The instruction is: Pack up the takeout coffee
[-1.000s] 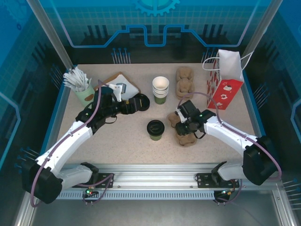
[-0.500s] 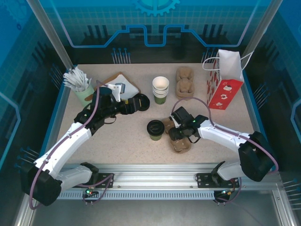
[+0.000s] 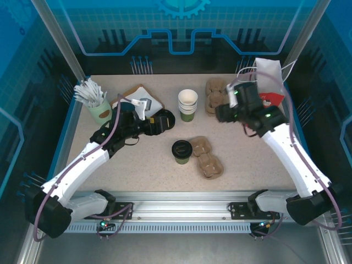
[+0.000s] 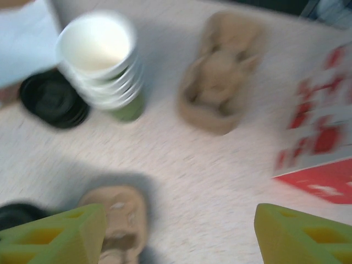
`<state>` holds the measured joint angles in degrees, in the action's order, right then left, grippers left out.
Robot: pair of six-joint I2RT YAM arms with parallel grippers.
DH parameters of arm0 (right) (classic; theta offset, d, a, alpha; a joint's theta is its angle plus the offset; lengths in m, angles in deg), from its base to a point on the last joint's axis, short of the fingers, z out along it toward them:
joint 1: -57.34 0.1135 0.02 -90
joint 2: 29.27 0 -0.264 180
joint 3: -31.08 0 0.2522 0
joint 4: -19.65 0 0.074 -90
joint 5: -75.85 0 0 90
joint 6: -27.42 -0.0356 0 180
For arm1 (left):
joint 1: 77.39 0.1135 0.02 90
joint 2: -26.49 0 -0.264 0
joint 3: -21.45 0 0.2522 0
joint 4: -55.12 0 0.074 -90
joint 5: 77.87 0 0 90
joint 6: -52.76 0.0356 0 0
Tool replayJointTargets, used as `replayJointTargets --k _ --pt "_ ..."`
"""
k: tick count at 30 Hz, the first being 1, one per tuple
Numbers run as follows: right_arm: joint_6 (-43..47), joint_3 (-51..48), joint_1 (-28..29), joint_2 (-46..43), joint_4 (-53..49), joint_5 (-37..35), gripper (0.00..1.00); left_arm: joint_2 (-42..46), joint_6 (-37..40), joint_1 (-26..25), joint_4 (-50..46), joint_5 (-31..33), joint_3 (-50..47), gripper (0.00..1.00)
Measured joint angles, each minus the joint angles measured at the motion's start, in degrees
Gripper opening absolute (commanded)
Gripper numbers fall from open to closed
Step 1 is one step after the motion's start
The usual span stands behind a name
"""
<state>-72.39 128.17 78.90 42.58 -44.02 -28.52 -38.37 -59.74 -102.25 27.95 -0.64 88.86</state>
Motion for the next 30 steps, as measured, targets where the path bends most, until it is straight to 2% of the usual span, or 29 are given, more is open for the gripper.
replayJointTargets --k 5,11,17,24,30 --pt "2.4 11.9 -11.5 4.7 -1.7 -1.1 0.72 -2.0 0.2 -1.5 0.0 -0.4 2.2 0.84" --pt "2.8 22.2 -19.8 16.8 -1.8 0.2 0.63 -3.3 0.6 -2.9 0.4 -0.6 4.7 0.84" --pt "2.4 27.8 -22.4 27.0 -2.1 2.6 0.52 -4.1 1.0 -3.3 0.4 -0.6 5.2 0.84" --pt "0.9 33.1 -24.5 34.8 -2.1 4.9 0.40 -4.8 1.9 -4.1 0.3 -0.6 6.3 0.84" --pt "0.8 38.7 -24.8 40.7 -2.8 5.7 0.25 -4.8 1.9 -4.2 0.2 -0.6 6.3 0.84"
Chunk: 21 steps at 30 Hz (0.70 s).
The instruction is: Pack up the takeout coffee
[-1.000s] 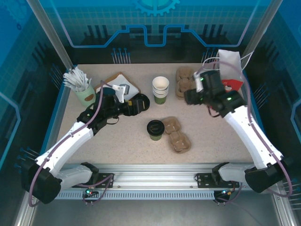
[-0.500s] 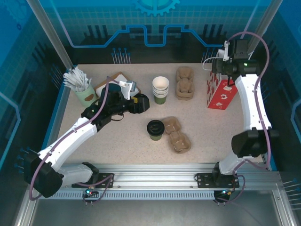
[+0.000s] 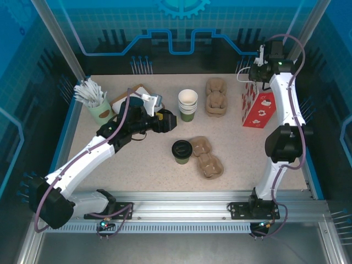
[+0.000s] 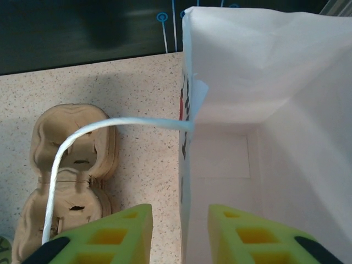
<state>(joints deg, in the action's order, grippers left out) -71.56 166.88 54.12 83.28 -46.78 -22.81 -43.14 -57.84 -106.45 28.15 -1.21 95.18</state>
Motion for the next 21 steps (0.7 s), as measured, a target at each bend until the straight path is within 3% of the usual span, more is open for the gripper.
replayJointTargets --k 6,12,17,21 --pt "0.5 3.5 -0.2 3.3 -1.5 0.3 0.07 -0.1 0.0 0.0 0.0 0.0 0.0 0.84" --pt "2.4 3.7 -0.3 2.8 -3.5 -0.5 0.02 -0.2 0.0 0.0 0.0 0.0 0.0 0.84" --pt "4.7 -6.7 -0.2 -5.6 -3.9 -1.4 0.01 -0.2 0.2 0.0 -0.1 0.2 0.0 0.84" --pt "6.4 -19.4 1.2 -18.3 -5.9 -3.2 0.00 0.1 1.1 0.0 -0.5 0.7 -0.1 0.84"
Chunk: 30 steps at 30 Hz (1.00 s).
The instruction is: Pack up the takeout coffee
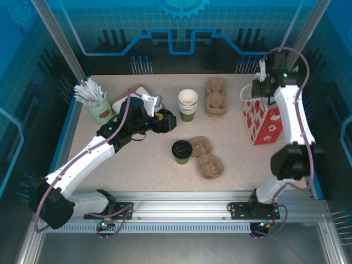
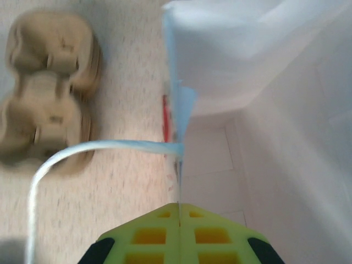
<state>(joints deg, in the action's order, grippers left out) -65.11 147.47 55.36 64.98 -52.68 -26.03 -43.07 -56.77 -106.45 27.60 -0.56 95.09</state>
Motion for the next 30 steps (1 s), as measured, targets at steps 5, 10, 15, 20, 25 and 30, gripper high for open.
replayJointTargets --k 5,10,15,20,25,30 --pt "1.1 -11.8 3.6 -14.6 -2.9 0.6 0.00 1.0 0.2 0.0 -0.6 0.3 -0.5 0.84" --pt "2.5 -17.3 9.3 -21.8 -4.4 3.2 0.00 1.7 0.2 0.0 -1.1 0.4 -1.2 0.84" --pt "6.1 -19.6 16.8 -22.3 -4.4 2.9 0.00 2.4 0.2 0.0 -1.5 0.4 -1.8 0.84" --pt "9.3 -19.6 20.2 -21.4 -2.5 3.1 0.00 2.9 0.2 0.0 -1.5 0.4 -1.9 0.84" --pt "12.8 -19.6 21.4 -20.4 0.3 5.5 0.00 3.3 0.2 0.0 -1.5 0.4 -1.9 0.84" --pt "15.8 -20.2 21.5 -19.3 3.9 7.9 0.00 3.3 0.1 0.0 -1.5 0.4 -1.9 0.84"
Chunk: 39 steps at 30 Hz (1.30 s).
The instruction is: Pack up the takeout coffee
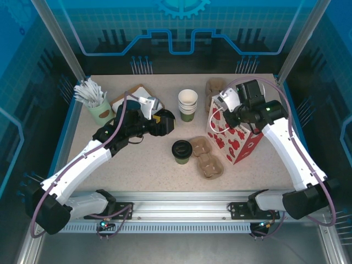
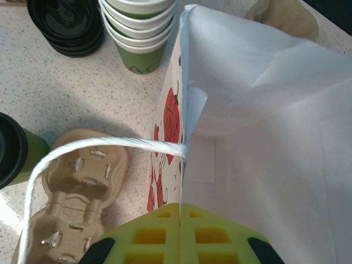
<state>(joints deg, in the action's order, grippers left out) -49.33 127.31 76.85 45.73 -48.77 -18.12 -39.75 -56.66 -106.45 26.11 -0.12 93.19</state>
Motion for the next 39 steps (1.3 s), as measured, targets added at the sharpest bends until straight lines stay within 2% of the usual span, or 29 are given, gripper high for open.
replayJointTargets --k 10,14,17,24,32,39 --pt "3.2 -0.2 0.5 3.3 5.2 2.8 0.00 0.0 0.0 0.0 0.0 0.3 0.0 0.84" --pt "4.2 -0.2 1.2 4.2 6.8 2.7 0.05 0.0 0.0 0.0 0.0 0.4 0.0 0.84" --pt "4.4 -0.2 1.4 4.2 6.8 2.5 0.14 0.0 -0.1 0.0 0.0 0.4 0.0 0.84" --pt "2.5 -0.1 2.2 3.3 5.1 2.1 0.52 0.0 0.0 0.0 -1.1 0.7 0.0 0.85" --pt "-5.7 3.3 6.3 -2.9 -1.7 0.3 0.68 0.3 0.0 0.0 -1.8 1.9 0.0 0.86" --pt "-15.1 2.0 18.2 -12.8 -6.9 -3.0 0.72 3.5 -0.1 0.0 -2.1 2.0 -2.3 0.89"
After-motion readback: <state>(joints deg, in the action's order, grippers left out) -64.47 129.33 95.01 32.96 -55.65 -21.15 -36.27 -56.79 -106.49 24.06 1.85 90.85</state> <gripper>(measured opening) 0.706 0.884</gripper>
